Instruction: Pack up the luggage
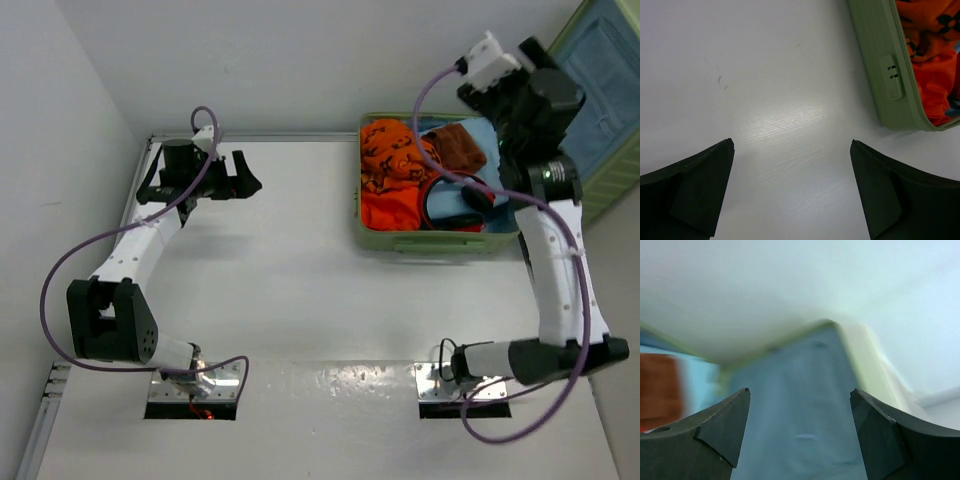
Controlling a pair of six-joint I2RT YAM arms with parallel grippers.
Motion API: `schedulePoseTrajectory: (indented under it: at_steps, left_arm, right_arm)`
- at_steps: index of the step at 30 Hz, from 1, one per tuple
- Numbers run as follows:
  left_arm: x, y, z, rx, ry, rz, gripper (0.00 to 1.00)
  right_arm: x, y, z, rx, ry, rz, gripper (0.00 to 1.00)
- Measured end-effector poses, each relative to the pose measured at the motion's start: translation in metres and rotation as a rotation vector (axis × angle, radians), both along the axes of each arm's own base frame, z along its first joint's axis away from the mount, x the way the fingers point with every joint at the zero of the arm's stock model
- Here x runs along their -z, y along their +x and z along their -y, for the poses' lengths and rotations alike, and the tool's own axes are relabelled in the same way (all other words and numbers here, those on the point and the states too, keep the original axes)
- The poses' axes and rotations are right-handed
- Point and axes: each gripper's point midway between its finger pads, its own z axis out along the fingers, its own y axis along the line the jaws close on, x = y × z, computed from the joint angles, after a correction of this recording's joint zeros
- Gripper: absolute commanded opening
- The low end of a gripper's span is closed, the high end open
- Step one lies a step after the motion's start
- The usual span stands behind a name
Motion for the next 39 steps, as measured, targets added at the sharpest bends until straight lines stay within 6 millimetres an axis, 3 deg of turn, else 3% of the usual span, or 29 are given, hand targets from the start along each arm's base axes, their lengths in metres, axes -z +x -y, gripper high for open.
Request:
schedulePoseTrajectory:
  at_steps: [3, 6, 10, 14, 19, 21, 22, 23, 24, 25, 28, 32, 34, 35, 36, 37, 38, 39]
  left_arm:
    - [0.0, 0.0, 0.0, 0.001, 0.0, 0.0, 1.0]
    - [-0.002, -0.001, 0.0, 0.003, 0.004, 0.009, 1.0]
    - [-0.008, -0.002, -0.001, 0.003, 0.011, 0.027, 1.0]
    - [-0.008, -0.003, -0.001, 0.003, 0.011, 0.026, 1.0]
    - [-0.008, -0.003, -0.001, 0.003, 0.01, 0.025, 1.0]
    - [-0.007, -0.002, -0.001, 0.003, 0.01, 0.025, 1.0]
    - [-0.007, -0.002, -0.001, 0.003, 0.009, 0.023, 1.0]
    - [-0.007, -0.002, -0.001, 0.002, 0.008, 0.023, 1.0]
    - [-0.007, -0.003, -0.001, 0.002, 0.006, 0.022, 1.0]
    - [-0.007, -0.003, -0.001, 0.001, 0.004, 0.021, 1.0]
    - [-0.006, -0.002, 0.0, 0.0, 0.003, 0.017, 1.0]
    - [-0.001, -0.001, 0.0, 0.001, 0.001, 0.004, 1.0]
    - [0.001, 0.0, 0.0, 0.001, 0.001, -0.002, 1.0]
    - [0.002, 0.0, 0.0, 0.001, -0.001, -0.005, 1.0]
    - [0.002, 0.0, 0.001, 0.0, -0.002, -0.008, 1.0]
    - [0.004, 0.0, 0.001, 0.0, -0.003, -0.011, 1.0]
    - [0.005, 0.001, 0.001, -0.001, -0.005, -0.016, 1.0]
    - [0.006, 0.002, 0.001, 0.0, -0.008, -0.021, 1.0]
  right_arm:
    - [-0.027, 0.024, 0.061, 0.181, -0.102, 0.063, 0.78]
    - [-0.01, 0.055, 0.123, 0.322, -0.204, -0.006, 0.77]
    - [0.014, 0.081, 0.185, 0.424, -0.296, -0.105, 0.72]
    - [0.015, 0.084, 0.231, 0.494, -0.361, -0.125, 0.71]
    - [0.007, 0.067, 0.273, 0.564, -0.4, -0.117, 0.7]
    - [0.001, 0.059, 0.285, 0.585, -0.406, -0.105, 0.6]
    - [-0.001, 0.056, 0.29, 0.592, -0.408, -0.1, 0.46]
    - [-0.002, 0.054, 0.294, 0.597, -0.407, -0.097, 0.46]
    - [-0.002, 0.053, 0.297, 0.594, -0.402, -0.095, 0.21]
    - [-0.001, 0.053, 0.298, 0.586, -0.402, -0.099, 0.04]
    - [0.012, 0.051, 0.292, 0.546, -0.409, -0.136, 0.0]
    - [0.014, 0.033, 0.264, 0.505, -0.424, -0.121, 0.0]
    - [0.01, 0.026, 0.23, 0.459, -0.421, -0.103, 0.28]
    - [0.01, 0.028, 0.203, 0.409, -0.402, -0.088, 0.49]
    - [0.013, 0.032, 0.168, 0.327, -0.376, -0.087, 0.55]
    - [0.02, 0.038, 0.121, 0.212, -0.356, -0.1, 0.63]
    - [0.031, 0.042, 0.065, 0.068, -0.326, -0.119, 0.76]
    - [0.049, 0.041, 0.002, -0.107, -0.3, -0.151, 0.8]
